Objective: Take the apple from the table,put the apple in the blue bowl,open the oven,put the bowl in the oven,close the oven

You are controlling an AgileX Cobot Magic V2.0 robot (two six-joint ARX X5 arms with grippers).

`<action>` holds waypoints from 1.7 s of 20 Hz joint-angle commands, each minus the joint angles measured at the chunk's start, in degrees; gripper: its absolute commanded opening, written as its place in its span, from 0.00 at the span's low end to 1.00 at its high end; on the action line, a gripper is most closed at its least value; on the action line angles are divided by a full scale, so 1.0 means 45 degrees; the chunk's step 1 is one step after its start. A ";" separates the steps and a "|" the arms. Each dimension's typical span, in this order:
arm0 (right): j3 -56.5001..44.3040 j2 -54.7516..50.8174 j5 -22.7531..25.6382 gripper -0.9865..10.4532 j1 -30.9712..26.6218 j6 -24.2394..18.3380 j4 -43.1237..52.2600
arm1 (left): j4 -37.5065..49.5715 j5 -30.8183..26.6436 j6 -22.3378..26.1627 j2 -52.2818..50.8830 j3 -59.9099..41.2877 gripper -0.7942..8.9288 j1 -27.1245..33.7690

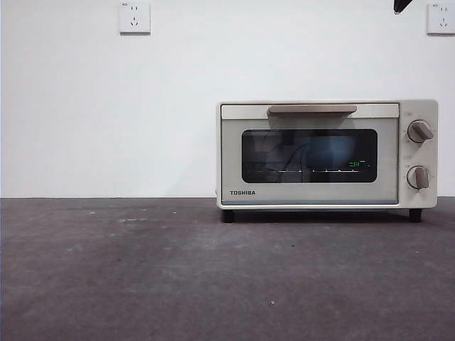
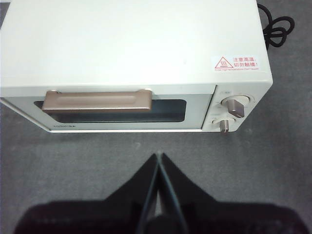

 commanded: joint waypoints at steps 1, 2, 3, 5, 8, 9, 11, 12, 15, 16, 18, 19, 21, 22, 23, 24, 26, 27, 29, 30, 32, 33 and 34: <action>-0.0078 0.0078 0.0010 0.09 0.0000 0.0078 0.0087 | 0.0092 -0.0024 -0.0097 0.0204 -0.0126 0.08 0.0029; -0.0078 0.0078 0.0010 0.09 0.0000 0.0078 0.0087 | 0.0097 -0.0024 -0.0097 0.0301 -0.0126 0.08 0.0029; -0.0078 0.0078 0.0005 0.09 0.0005 0.0078 0.0087 | 0.0097 -0.0024 -0.0097 0.0398 -0.0126 0.08 0.0029; -0.0078 0.0078 0.0204 0.09 -0.0010 -0.0437 0.0282 | 0.0092 -0.0024 -0.0097 0.0597 -0.0126 0.08 0.0029; -0.0078 -0.0185 0.0884 0.09 -0.0238 -0.1331 0.0923 | 0.0092 -0.0024 -0.0097 0.0884 -0.0126 0.08 0.0029; -0.0078 -0.0257 0.1015 0.09 -0.0277 -0.1321 0.1098 | 0.0092 -0.0024 -0.0097 0.0957 -0.0121 0.08 0.0029; -0.0078 -0.0646 0.1112 0.09 -0.0335 -0.2098 0.1753 | 0.0092 -0.0024 -0.0097 0.1234 -0.0121 0.08 0.0029; -0.0078 -0.0869 0.1069 0.09 -0.0330 -0.2497 0.2195 | 0.0146 -0.0024 -0.0097 0.1331 -0.0121 0.08 0.0029; -0.0078 -0.1564 0.1467 0.09 -0.0403 -0.3609 0.2715 | 0.0350 -0.0024 -0.0097 0.1593 -0.0121 0.08 0.0029; -0.0078 -0.1744 0.1481 0.09 -0.0529 -0.3701 0.2759 | 0.0389 -0.0024 -0.0097 0.1671 -0.0121 0.08 0.0029; -0.0112 -0.2030 0.1321 0.09 -0.1001 -0.3623 0.2759 | 0.0437 -0.0024 -0.0097 0.1739 -0.0121 0.08 0.0029; -0.0282 -0.2195 0.0986 0.09 -0.1292 -0.3575 0.2841 | 0.0442 -0.0024 -0.0097 0.1739 -0.0121 0.08 0.0029; -0.1554 -0.2846 -0.0039 0.09 -0.1836 -0.3555 0.3934 | 0.0442 -0.0024 -0.0097 0.1739 -0.0121 0.08 0.0029; -0.2744 -0.3410 -0.0549 0.09 -0.2035 -0.3555 0.5158 | 0.0442 -0.0024 -0.0097 0.1739 -0.0121 0.08 0.0029; -0.4158 -0.4099 -0.0952 0.09 -0.2186 -0.3560 0.6528 | 0.0447 -0.0024 -0.0097 0.1739 -0.0121 0.08 0.0029; -0.5683 -0.4872 -0.1151 0.09 -0.2317 -0.3565 0.7864 | 0.0447 -0.0024 -0.0097 0.1739 -0.0121 0.08 0.0029; -0.8636 -0.6562 -0.1132 0.09 -0.2511 -0.3585 1.0064 | 0.0447 -0.0024 -0.0097 0.1739 -0.0121 0.08 0.0029; -0.9972 -0.7407 -0.1103 0.09 -0.2603 -0.3580 1.0894 | 0.0447 -0.0024 -0.0097 0.1739 -0.0121 0.08 0.0029; -1.2332 -0.8990 -0.0981 0.09 -0.2880 -0.3570 1.1978 | 0.0447 -0.0024 -0.0097 0.1739 -0.0121 0.08 0.0029; -1.3333 -0.9709 -0.0991 0.09 -0.3026 -0.3575 1.2123 | 0.0447 -0.0024 -0.0097 0.1739 -0.0121 0.08 0.0029; -1.5057 -1.1001 -0.0996 0.09 -0.3249 -0.3580 1.2196 | 0.0447 -0.0024 -0.0097 0.1739 -0.0121 0.08 0.0029; -1.5834 -1.1604 -0.0986 0.09 -0.3317 -0.3580 1.2361 | 0.0447 -0.0024 -0.0097 0.1739 -0.0121 0.08 0.0029; -1.6563 -1.2201 -0.0971 0.09 -0.3356 -0.3580 1.2536 | 0.0447 -0.0024 -0.0097 0.1739 -0.0121 0.08 0.0029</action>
